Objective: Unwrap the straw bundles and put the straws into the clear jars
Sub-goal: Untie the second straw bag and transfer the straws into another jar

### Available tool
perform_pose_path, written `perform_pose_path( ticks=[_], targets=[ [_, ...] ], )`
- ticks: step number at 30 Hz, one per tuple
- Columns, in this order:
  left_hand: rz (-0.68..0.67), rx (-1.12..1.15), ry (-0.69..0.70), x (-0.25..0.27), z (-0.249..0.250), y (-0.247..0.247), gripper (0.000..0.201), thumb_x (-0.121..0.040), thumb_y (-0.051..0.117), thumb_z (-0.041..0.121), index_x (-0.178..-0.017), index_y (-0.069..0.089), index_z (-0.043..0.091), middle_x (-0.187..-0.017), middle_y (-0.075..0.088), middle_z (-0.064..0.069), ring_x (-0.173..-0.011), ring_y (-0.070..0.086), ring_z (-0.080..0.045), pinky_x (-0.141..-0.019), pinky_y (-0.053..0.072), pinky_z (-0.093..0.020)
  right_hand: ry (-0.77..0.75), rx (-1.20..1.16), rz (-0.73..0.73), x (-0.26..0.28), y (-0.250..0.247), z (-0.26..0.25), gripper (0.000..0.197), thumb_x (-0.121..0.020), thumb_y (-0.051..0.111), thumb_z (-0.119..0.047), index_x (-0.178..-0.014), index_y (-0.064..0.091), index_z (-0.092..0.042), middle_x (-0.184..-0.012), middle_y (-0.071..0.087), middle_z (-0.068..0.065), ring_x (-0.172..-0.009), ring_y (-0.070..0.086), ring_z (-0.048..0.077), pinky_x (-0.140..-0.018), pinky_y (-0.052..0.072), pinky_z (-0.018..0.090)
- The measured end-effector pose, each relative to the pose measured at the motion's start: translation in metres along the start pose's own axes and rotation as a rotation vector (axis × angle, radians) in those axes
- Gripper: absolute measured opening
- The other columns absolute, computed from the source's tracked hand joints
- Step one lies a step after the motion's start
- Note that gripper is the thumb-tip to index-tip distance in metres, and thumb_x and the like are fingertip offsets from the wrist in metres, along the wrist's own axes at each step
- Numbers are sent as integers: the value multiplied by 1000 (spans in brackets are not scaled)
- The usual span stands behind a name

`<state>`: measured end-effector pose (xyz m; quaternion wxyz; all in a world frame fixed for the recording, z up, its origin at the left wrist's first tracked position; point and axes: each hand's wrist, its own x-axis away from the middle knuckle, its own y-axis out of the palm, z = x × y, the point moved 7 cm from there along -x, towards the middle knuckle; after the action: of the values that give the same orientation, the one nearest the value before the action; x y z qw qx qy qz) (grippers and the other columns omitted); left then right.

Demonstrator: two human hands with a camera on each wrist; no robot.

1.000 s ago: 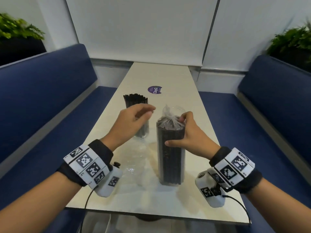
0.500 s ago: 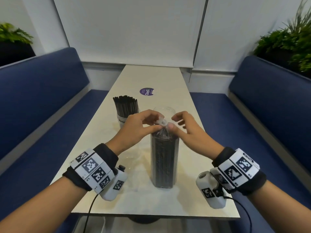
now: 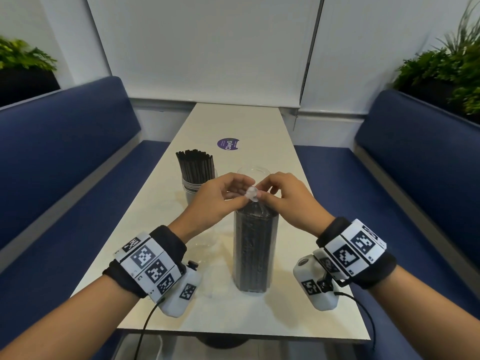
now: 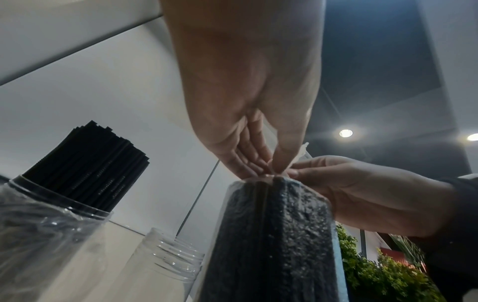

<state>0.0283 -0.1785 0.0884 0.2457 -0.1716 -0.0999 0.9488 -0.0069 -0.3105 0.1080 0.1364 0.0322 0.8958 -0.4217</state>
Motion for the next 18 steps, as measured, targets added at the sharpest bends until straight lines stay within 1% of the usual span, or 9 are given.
perform_pose_path(
  ticks=[3,5,8,11,15,17,18],
  targets=[
    [45,14,-45,1,-1,-4,20,-85,63,15,-105,67,14,-101,71,-6,-99,66,-17,-89,52,-27,0,-6,9,1,0,-1,16,-87,60,-30,-89,64,-15,-93,62,-1,-86,47,12,-65,33,11],
    [43,-8,-56,0,0,-4,22,-83,66,21,-104,68,14,-99,72,-6,-96,67,-18,-86,54,-26,-5,-10,14,1,1,-3,17,-87,59,-29,-88,63,-13,-92,62,1,-84,48,13,-64,34,11],
    [25,-79,-35,-2,1,-2,22,-80,70,16,-102,68,14,-94,71,-6,-88,67,-12,-81,56,-23,-16,-21,23,1,2,-7,15,-87,59,-26,-87,62,-11,-87,60,2,-81,49,14,-65,36,15],
    [57,-135,-18,-4,2,-5,20,-79,70,10,-98,69,10,-86,70,-5,-76,63,-4,-75,55,-19,-7,-75,11,1,3,-10,16,-86,61,-24,-87,62,-8,-82,60,2,-75,52,16,-64,40,20],
    [90,-240,27,-3,6,-8,15,-77,73,16,-91,70,12,-77,69,1,-69,61,-1,-69,53,-15,72,-236,19,3,3,-5,15,-82,65,-24,-84,62,-9,-82,64,2,-73,54,15,-68,44,26],
    [85,-227,25,-2,5,-10,15,-76,74,20,-89,70,13,-76,69,2,-69,62,-1,-67,51,-12,108,-284,29,4,3,-1,17,-81,67,-24,-83,62,-7,-85,67,7,-76,57,20,-72,47,33],
    [78,-223,24,-1,4,-10,15,-76,74,22,-88,70,13,-76,69,2,-69,62,-1,-67,51,-11,121,-302,33,4,3,1,18,-80,67,-23,-83,62,-6,-88,68,10,-79,59,26,-75,48,39]
  ],
)
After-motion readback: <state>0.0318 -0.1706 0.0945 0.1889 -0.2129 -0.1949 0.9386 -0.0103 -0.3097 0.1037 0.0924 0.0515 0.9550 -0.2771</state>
